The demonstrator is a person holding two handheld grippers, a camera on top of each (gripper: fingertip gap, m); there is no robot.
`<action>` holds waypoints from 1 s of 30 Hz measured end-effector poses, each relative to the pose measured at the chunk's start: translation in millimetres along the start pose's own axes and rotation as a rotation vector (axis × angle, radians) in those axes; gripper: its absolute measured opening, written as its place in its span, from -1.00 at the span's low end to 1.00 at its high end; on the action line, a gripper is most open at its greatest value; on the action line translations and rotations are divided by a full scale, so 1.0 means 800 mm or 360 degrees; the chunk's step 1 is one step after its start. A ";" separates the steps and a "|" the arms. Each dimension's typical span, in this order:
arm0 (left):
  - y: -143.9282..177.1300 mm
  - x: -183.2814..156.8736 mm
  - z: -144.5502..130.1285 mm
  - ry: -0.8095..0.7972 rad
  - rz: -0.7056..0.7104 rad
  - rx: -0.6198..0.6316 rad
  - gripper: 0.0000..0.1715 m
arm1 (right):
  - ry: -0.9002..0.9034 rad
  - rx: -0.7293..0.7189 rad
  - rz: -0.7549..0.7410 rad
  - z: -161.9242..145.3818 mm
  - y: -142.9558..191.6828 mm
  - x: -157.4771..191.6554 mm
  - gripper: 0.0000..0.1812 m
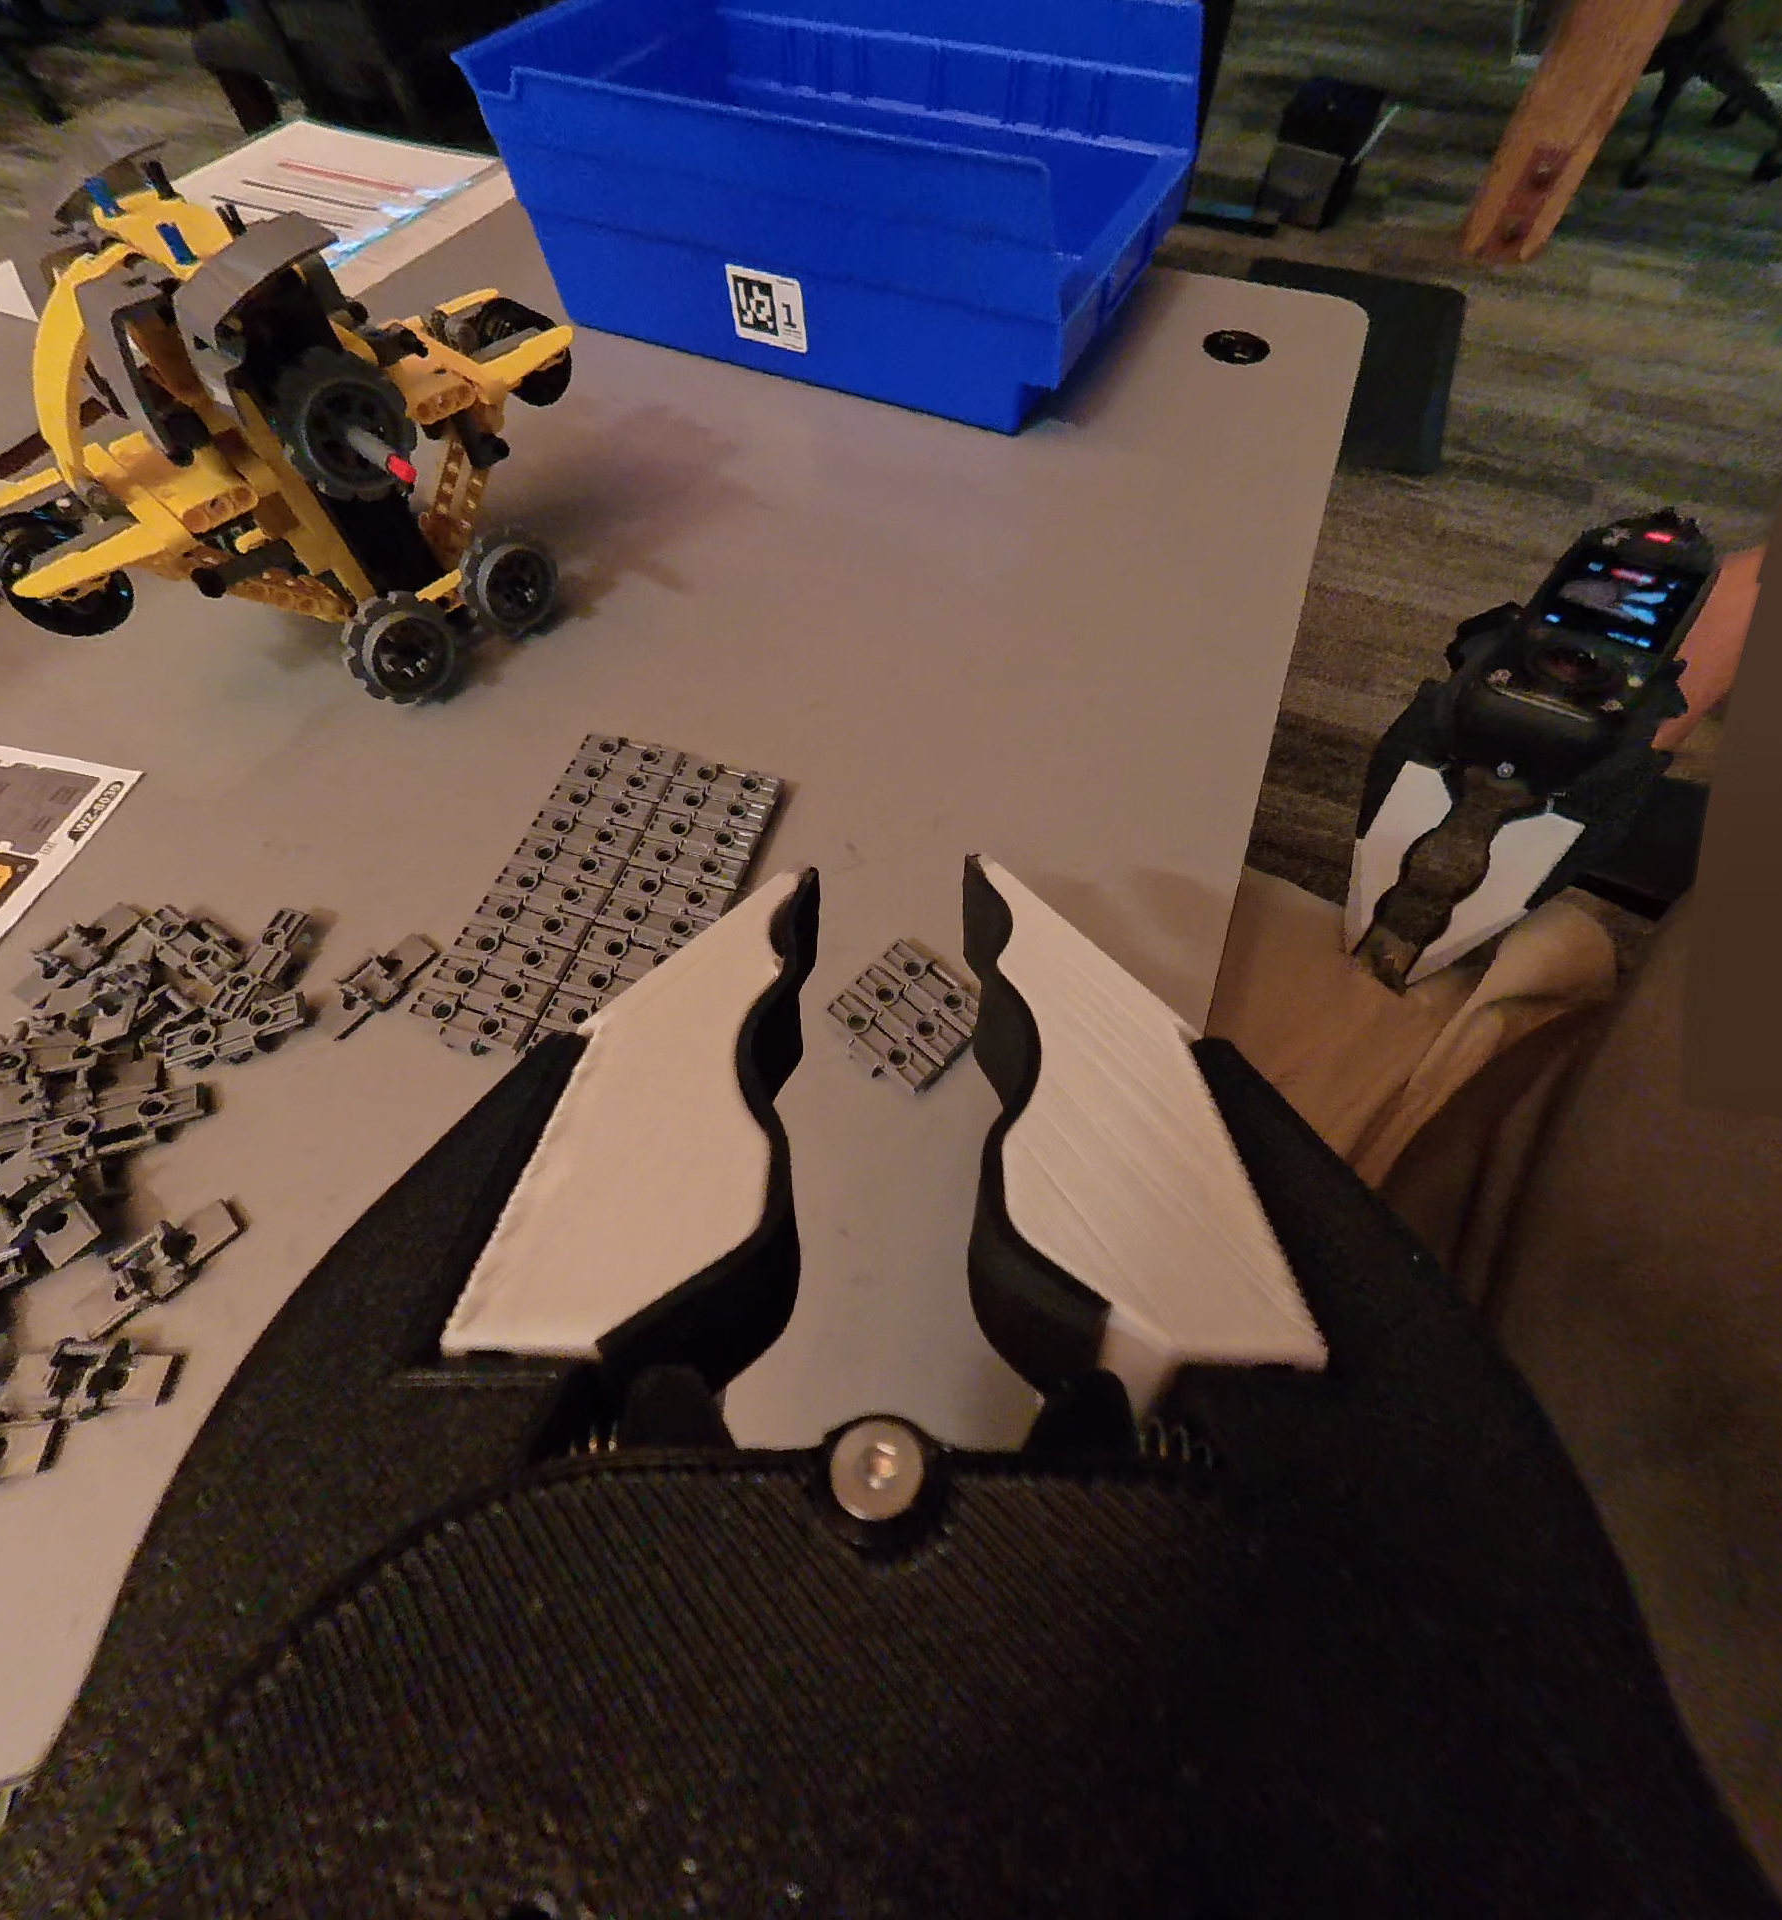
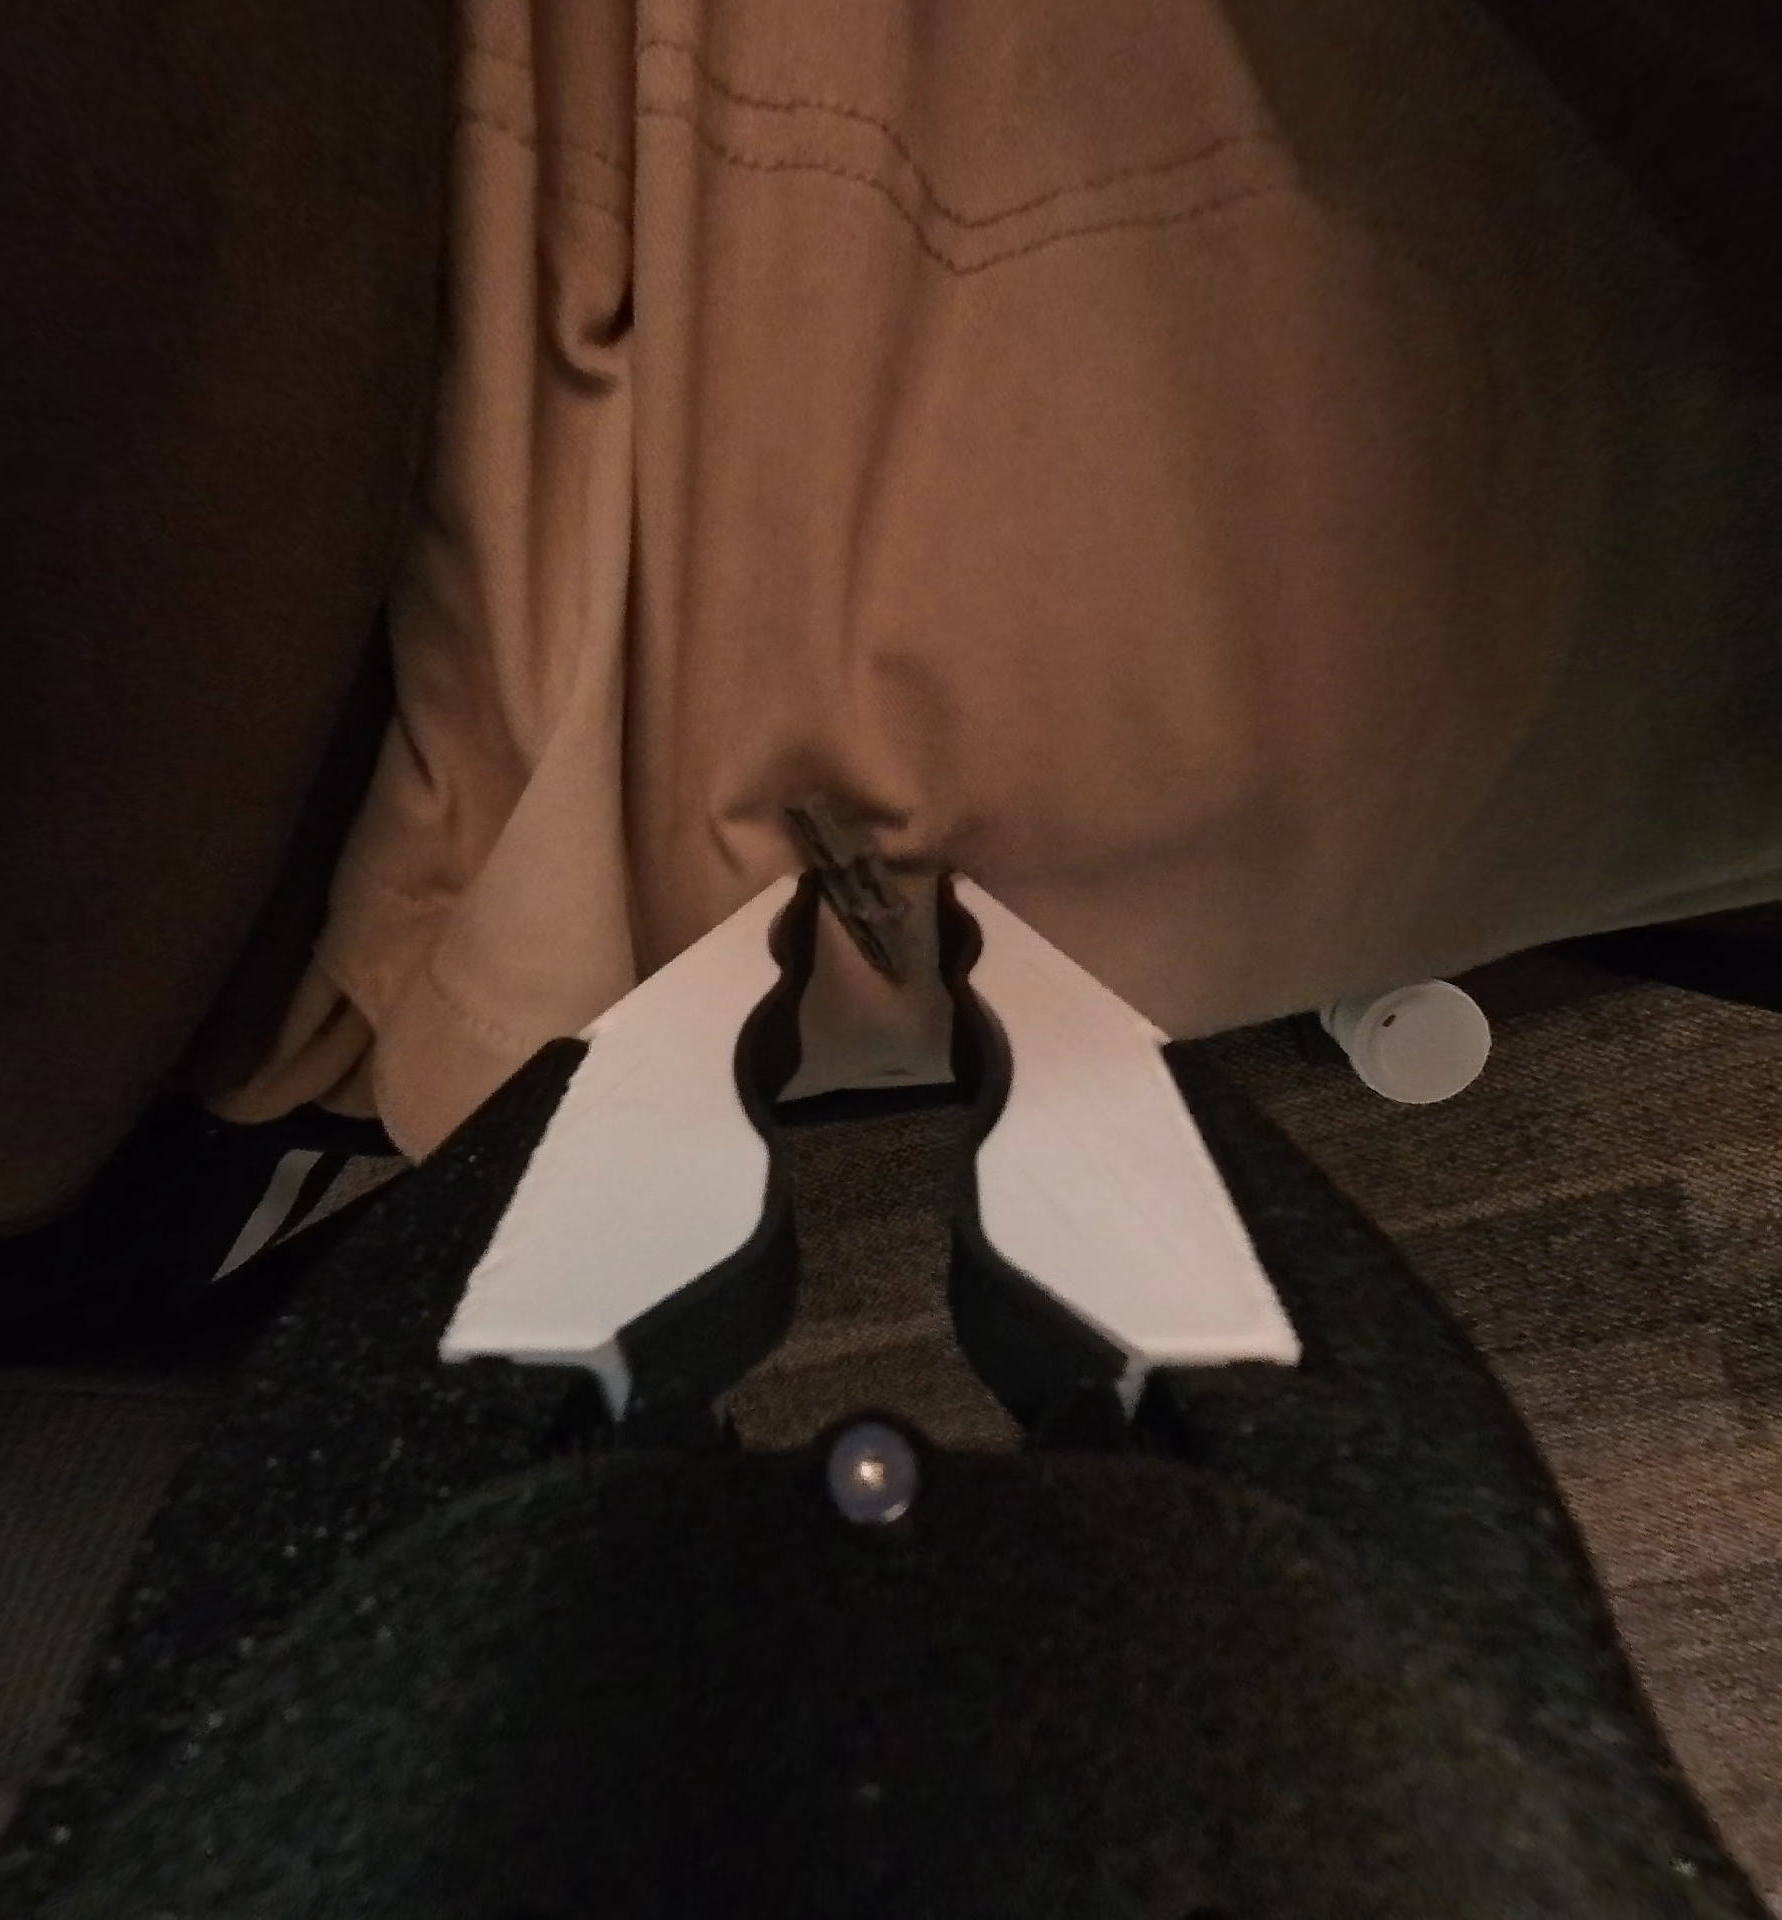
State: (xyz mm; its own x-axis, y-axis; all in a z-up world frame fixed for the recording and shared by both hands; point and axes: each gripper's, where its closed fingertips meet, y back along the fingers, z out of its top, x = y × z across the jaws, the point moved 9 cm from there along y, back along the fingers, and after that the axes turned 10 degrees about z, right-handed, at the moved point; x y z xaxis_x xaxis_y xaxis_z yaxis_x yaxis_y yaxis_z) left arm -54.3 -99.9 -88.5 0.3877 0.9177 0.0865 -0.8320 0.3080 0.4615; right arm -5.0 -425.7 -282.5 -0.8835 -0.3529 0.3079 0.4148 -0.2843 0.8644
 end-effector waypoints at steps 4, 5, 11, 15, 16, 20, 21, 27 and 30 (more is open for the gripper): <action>-0.003 0.000 0.001 0.0005 -0.0013 -0.0002 -0.69 | 0.0021 0.0016 -0.0020 0.000 -0.001 0.000 -0.78; -0.003 0.000 0.001 0.0004 -0.0015 -0.0003 -0.69 | 0.0027 0.0023 -0.0033 0.000 0.000 0.000 -0.87; -0.003 -0.001 0.002 -0.0003 -0.0018 -0.0009 -0.69 | -0.0075 -0.0074 0.0010 -0.005 0.018 0.000 -0.91; -0.004 -0.001 0.003 -0.0003 -0.0016 -0.0018 -0.69 | -0.0132 -0.0343 0.0050 0.019 0.054 0.008 -0.91; -0.004 -0.001 0.002 -0.0009 -0.0013 -0.0017 -0.68 | -0.0121 -0.0443 0.0052 0.034 0.068 0.011 -0.91; -0.009 -0.008 -0.001 -0.0052 -0.0112 -0.0003 -0.54 | 0.0063 -0.0882 -0.0022 0.109 0.127 0.030 -0.92; -0.013 -0.012 -0.004 -0.0067 -0.0174 0.0016 -0.45 | 0.0076 -0.0965 -0.0086 0.126 0.138 0.028 -0.92; -0.050 -0.014 -0.035 -0.0245 -0.0141 0.0292 -0.32 | -0.0209 -0.1178 -0.0156 0.206 0.138 -0.045 -0.91; -0.065 -0.011 -0.044 -0.0261 -0.0146 0.0400 -0.29 | -0.0511 -0.1196 0.0095 0.231 0.112 -0.083 -0.91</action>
State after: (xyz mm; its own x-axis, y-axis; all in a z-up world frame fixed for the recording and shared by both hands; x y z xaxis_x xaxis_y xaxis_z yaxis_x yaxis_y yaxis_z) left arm -28.6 -114.8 -144.5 0.5325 0.8300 0.1663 -0.6744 0.2973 0.6759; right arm 50.5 -262.9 -152.3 -0.8273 -0.1461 0.5425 0.3973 -0.8348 0.3811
